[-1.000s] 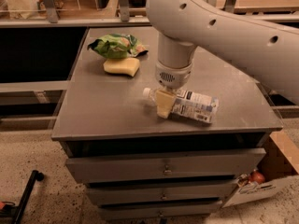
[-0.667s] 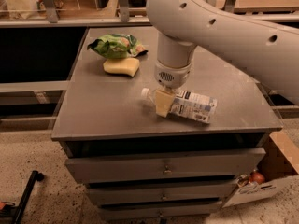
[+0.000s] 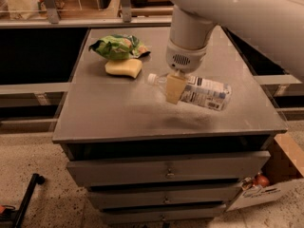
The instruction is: Place blue plastic bottle upright
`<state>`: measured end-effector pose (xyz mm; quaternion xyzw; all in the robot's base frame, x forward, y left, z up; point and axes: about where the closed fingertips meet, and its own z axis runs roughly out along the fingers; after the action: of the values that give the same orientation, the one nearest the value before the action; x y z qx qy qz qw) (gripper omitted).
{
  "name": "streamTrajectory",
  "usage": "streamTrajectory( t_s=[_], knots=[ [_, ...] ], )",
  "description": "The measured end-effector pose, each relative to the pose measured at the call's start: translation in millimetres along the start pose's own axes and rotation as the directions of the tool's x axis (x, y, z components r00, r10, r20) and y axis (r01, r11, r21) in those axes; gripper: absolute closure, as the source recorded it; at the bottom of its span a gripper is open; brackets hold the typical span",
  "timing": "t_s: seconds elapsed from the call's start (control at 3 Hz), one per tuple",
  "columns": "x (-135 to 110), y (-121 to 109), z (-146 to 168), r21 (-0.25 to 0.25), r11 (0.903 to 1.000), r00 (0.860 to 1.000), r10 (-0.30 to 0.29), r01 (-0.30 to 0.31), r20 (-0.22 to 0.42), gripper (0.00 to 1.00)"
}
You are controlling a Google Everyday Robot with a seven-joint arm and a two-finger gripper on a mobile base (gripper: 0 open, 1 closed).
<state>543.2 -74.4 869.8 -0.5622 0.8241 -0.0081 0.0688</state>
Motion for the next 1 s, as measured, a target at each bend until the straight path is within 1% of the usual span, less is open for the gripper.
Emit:
streamTrajectory(
  t_s=[0.33, 0.67, 1.0],
  knots=[
    [4.6, -8.2, -36.2, 0.046, 0.9986, 0.993, -0.031, 0.025, 0.116, 1.00],
    [3.8, -17.4, -67.2, 0.075, 0.9967, 0.945, -0.055, 0.032, 0.322, 1.00],
    [3.4, -28.8, -86.5, 0.078, 0.9965, 0.848, -0.067, 0.031, 0.525, 1.00]
  ],
)
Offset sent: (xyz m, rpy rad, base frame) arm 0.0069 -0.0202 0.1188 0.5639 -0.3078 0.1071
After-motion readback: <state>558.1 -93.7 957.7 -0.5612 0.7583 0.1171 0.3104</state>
